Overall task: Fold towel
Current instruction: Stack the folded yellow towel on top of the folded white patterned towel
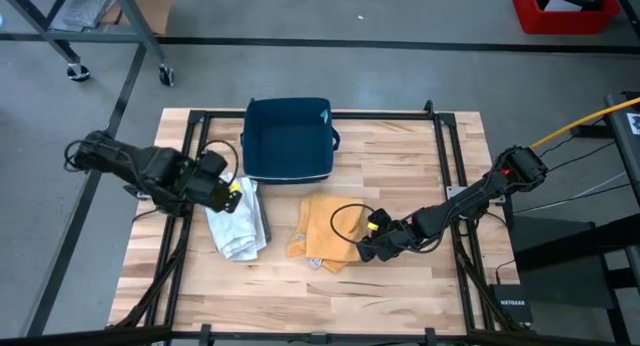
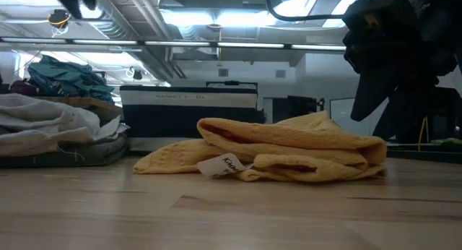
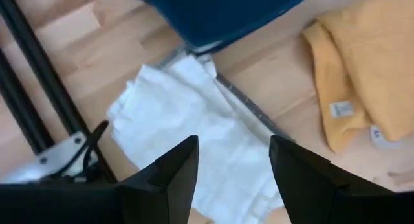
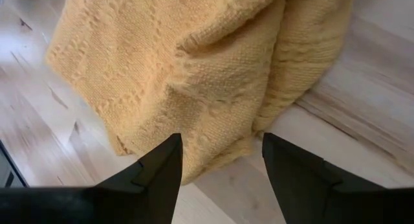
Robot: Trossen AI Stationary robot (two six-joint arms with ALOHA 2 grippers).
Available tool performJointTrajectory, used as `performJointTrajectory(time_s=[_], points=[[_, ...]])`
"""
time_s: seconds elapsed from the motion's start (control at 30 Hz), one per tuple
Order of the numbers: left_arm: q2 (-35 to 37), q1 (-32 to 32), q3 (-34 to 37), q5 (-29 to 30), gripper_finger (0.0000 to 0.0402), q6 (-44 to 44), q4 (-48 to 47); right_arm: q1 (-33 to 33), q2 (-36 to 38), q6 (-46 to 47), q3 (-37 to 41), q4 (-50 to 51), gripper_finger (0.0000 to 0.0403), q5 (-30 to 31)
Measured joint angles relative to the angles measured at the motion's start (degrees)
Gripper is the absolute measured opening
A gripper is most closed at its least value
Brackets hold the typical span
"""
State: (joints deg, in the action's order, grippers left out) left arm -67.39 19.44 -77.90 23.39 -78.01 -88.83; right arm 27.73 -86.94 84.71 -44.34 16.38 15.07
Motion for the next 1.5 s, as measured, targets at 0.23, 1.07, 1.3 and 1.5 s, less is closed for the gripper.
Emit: performJointTrajectory(time_s=[0.23, 1.07, 1.3, 1.5], points=[[2.7, 8.0, 9.0, 0.0, 0.0181, -15.0, -0.5, 0.0, 0.0, 0.0, 0.0, 0.0, 0.0216, 0.0], [-2.0, 4.3, 35.9, 2.4, 0.0181, -2.4, 65.5, 0.0, 0.0, 8.4, 0.0, 1.9, 0.0216, 1.0], [-9.5, 0.6, 36.2, 2.3, 0.0181, 2.9, 76.6, 0.0, -1.9, 14.4, 0.0, 1.7, 0.0216, 1.3], [-16.8, -1.6, 36.2, -0.6, 0.0181, 8.0, 88.4, 0.0, -5.7, 19.7, 0.0, 0.2, 0.0216, 2.1]])
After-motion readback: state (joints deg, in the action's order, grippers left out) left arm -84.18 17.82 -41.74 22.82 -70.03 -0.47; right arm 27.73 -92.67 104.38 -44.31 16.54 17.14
